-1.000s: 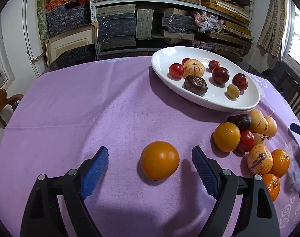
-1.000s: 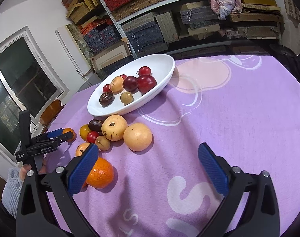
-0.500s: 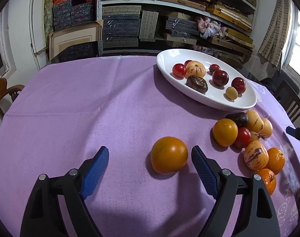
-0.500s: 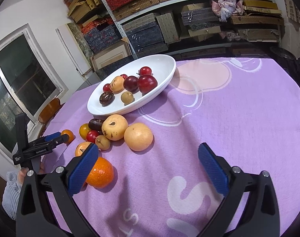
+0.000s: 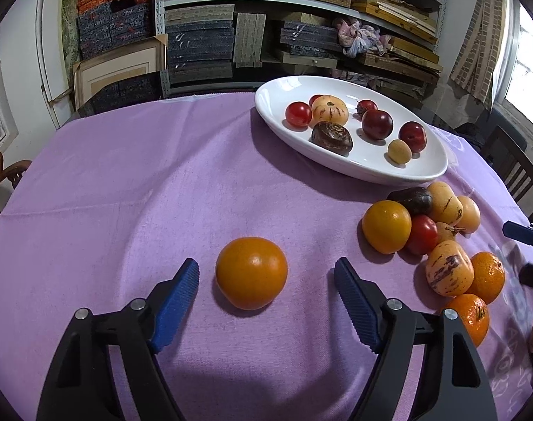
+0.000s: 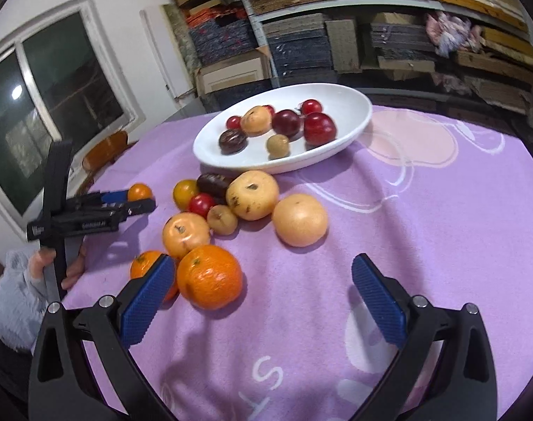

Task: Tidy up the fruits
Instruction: 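Position the left tool around the orange fruit while the right tool approaches a mandarin, then close both tools on their fruits and lift them toward the plate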

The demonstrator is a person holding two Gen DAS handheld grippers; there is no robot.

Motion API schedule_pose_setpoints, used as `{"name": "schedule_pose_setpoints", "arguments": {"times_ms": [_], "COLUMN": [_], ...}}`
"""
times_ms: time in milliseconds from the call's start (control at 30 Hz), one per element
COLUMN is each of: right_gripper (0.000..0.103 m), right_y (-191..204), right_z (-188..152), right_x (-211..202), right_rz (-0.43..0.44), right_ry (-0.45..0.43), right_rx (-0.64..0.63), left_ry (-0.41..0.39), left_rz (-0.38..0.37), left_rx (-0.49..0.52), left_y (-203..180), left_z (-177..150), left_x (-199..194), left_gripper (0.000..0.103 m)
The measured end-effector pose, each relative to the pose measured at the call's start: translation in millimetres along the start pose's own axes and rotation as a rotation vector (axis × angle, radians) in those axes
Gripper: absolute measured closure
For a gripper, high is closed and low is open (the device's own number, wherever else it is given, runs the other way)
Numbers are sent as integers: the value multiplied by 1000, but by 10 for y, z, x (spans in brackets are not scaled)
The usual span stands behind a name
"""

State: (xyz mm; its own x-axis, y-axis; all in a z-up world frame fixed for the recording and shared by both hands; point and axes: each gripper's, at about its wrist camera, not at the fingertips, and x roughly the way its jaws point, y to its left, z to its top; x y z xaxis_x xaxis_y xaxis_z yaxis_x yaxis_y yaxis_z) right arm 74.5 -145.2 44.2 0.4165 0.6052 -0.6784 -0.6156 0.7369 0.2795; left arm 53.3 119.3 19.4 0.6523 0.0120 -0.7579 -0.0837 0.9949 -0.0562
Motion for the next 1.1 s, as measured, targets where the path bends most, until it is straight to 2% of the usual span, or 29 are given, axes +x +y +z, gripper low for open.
{"name": "schedule_pose_setpoints", "arguments": {"times_ms": [100,200,333,433,500,533,667,800,867,1100], "right_gripper": [4,4,15,16,22,29,35,43,55,55], "right_y": [234,328,255,68,39,69,249,212,159,180], "right_z": [-30,-36,16,34,40,42,51,51,50,-7], "right_x": [66,173,241,261,265,274,356,385,392,355], "right_rz": [-15,-41,-64,-94,-104,-93,-82,-69,-73,-80], "right_ry": [22,51,60,66,66,66,81,88,97,99], "right_rx": [-100,-139,-102,-23,-15,-28,-113,-91,-73,-87], "left_ry": [4,14,28,27,29,31,34,35,37,28], "left_rz": [2,6,11,19,19,20,24,24,25,23], "left_rx": [6,7,5,4,6,7,14,13,13,16], "left_y": [-6,-1,6,6,11,10,0,-7,-14,-18], "left_z": [-5,-7,-13,-14,-14,-15,-22,-26,-30,-33], "left_x": [4,20,39,39,43,49,55,56,57,37], "left_gripper": [23,22,21,16,16,16,16,16,16,16]}}
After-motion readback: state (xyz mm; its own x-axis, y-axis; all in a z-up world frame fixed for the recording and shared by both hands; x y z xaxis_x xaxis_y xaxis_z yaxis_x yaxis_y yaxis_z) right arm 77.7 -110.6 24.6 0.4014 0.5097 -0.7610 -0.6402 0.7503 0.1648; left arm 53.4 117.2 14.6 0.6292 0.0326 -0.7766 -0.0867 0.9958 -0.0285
